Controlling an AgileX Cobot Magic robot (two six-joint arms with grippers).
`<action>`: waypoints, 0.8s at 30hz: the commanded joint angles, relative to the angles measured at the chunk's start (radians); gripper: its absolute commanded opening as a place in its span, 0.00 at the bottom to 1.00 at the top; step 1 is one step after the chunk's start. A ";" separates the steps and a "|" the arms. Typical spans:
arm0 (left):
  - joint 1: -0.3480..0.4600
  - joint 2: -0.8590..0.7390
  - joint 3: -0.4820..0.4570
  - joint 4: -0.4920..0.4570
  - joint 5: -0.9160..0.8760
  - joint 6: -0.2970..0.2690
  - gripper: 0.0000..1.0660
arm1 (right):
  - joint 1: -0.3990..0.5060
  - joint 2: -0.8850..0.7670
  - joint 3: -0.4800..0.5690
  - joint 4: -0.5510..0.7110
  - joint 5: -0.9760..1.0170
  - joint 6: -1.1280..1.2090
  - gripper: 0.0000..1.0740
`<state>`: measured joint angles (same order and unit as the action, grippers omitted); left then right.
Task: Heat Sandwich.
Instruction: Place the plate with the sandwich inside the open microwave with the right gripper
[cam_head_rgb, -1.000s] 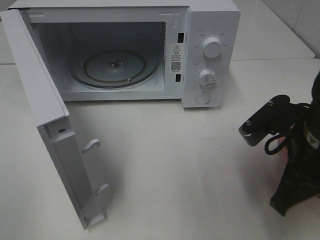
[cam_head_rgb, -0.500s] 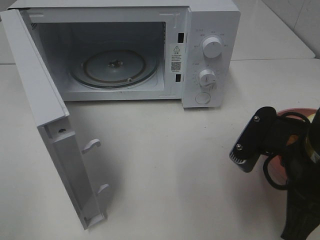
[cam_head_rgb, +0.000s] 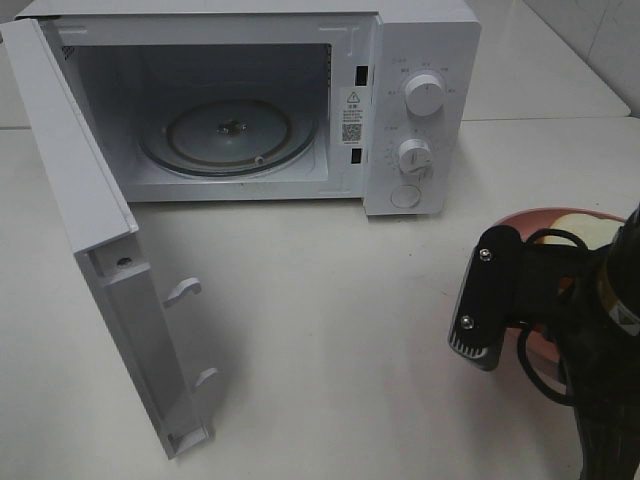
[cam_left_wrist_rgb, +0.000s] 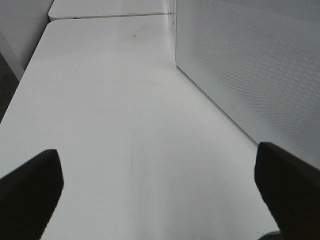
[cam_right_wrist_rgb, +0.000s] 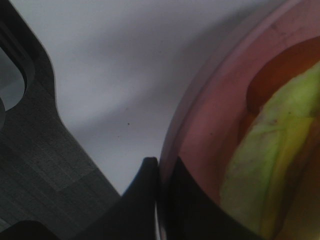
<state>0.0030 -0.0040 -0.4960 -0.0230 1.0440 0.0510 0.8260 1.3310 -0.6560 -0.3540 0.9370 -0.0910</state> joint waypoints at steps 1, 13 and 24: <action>0.004 -0.026 0.002 -0.008 -0.009 0.005 0.93 | 0.005 -0.005 0.004 -0.021 -0.027 -0.072 0.00; 0.004 -0.026 0.002 -0.008 -0.009 0.005 0.93 | 0.005 -0.005 0.004 -0.021 -0.155 -0.333 0.01; 0.004 -0.026 0.002 -0.008 -0.009 0.005 0.93 | 0.005 -0.005 0.004 -0.021 -0.223 -0.561 0.01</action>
<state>0.0030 -0.0040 -0.4960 -0.0230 1.0440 0.0510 0.8260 1.3310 -0.6520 -0.3590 0.7290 -0.6210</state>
